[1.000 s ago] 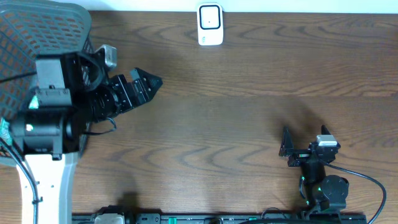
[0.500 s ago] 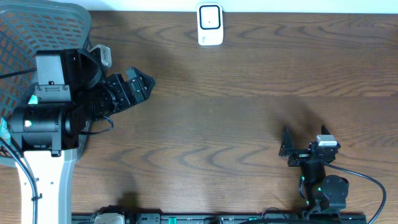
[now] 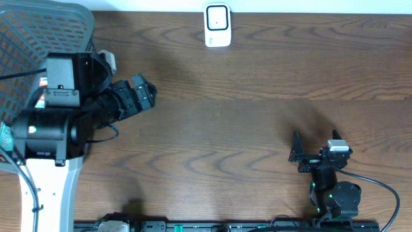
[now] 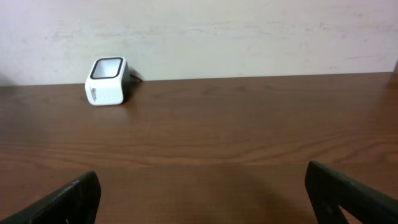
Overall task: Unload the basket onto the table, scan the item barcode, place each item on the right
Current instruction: 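Raise the left gripper and swing it toward the grey basket, then reach the left gripper down into the basket onto a snack bag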
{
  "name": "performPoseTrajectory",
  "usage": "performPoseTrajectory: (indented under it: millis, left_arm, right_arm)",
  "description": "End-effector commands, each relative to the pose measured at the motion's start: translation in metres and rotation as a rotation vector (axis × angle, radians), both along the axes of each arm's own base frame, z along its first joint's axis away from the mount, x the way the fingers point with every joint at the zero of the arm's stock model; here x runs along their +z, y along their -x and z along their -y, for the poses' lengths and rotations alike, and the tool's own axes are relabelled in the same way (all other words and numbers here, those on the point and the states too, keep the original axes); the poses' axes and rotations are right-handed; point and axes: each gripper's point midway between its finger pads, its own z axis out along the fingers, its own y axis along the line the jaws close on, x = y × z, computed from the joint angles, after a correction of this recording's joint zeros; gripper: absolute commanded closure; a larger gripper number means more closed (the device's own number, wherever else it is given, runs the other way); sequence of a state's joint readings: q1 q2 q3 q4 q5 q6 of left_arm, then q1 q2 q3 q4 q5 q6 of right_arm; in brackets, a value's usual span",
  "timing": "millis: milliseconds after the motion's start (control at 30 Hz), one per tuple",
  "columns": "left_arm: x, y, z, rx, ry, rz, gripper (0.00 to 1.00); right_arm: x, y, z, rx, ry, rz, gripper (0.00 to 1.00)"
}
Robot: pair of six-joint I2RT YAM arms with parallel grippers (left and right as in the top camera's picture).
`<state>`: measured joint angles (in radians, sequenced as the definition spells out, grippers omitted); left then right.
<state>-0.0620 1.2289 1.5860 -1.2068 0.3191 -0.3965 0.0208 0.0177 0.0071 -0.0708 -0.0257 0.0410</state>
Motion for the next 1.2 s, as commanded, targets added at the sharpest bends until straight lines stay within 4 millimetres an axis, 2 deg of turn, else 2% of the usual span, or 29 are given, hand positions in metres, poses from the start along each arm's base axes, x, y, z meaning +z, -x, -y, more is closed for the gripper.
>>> performPoseTrajectory:
  millis: [0,67,300,600,733,933,1067,1167]
  left_arm:
    - [0.021,0.004,-0.024,0.091,-0.106,0.041,0.02]
    - [0.024,0.010,-0.031,0.114,-0.139,0.032,0.02]
    - [0.025,0.011,-0.031,0.114,-0.137,0.036,0.02]
    - [0.026,0.010,-0.024,0.092,-0.106,0.040,0.02]
    - [0.029,0.009,-0.021,0.153,-0.034,0.031,0.02]
    - [0.049,-0.005,-0.004,0.056,0.019,0.140,0.02]
    - [0.059,-0.012,-0.007,0.062,0.015,0.193,0.02]
    - [0.088,-0.018,-0.019,0.101,0.014,0.287,0.02]
  right_arm:
    - [-0.002,0.000,0.003,-0.017,-0.009,-0.006,0.01]
    - [-0.002,0.000,0.003,-0.017,-0.009,-0.006,0.01]
    - [-0.002,0.000,0.003,-0.017,-0.009,-0.006,0.01]
    - [-0.002,0.000,0.003,-0.017,-0.009,-0.006,0.01]
    - [-0.002,0.000,0.003,-0.017,-0.009,-0.006,0.01]
    - [-0.002,0.000,0.003,-0.017,-0.009,-0.006,0.01]
    - [-0.002,0.000,0.003,-0.017,-0.009,-0.006,0.01]
    - [-0.002,0.000,0.003,-0.017,-0.009,-0.006,0.01]
